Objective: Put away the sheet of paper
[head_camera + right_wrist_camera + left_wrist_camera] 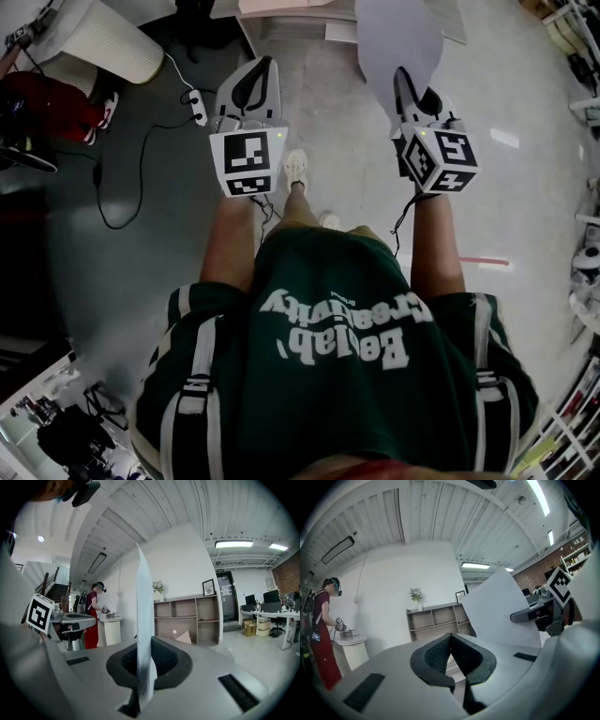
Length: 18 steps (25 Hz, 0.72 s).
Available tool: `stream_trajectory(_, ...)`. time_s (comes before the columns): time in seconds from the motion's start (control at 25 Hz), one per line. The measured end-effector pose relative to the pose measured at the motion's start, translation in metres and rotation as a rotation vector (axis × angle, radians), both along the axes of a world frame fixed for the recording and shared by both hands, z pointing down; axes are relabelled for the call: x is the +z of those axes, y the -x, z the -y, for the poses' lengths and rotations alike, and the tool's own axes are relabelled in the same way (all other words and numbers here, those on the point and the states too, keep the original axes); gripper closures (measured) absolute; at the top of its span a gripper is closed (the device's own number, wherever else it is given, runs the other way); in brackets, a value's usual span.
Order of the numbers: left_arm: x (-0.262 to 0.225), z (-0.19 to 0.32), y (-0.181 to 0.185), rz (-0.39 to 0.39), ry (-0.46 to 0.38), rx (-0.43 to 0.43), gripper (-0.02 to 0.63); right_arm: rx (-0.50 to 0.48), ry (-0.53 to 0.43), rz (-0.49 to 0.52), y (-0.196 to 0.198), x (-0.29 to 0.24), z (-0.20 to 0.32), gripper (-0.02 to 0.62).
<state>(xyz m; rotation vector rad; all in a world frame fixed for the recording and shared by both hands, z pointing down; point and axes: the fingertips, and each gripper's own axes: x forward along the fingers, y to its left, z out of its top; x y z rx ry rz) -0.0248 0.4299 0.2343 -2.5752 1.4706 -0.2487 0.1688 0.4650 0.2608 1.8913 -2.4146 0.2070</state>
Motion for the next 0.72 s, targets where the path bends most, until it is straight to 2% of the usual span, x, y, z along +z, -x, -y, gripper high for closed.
stream_trajectory(0.72,-0.008,0.209,0.015,-0.005,-0.007,0.04,0.588,0.037,0.002,-0.007,0.011,-0.012,0.198,0.561)
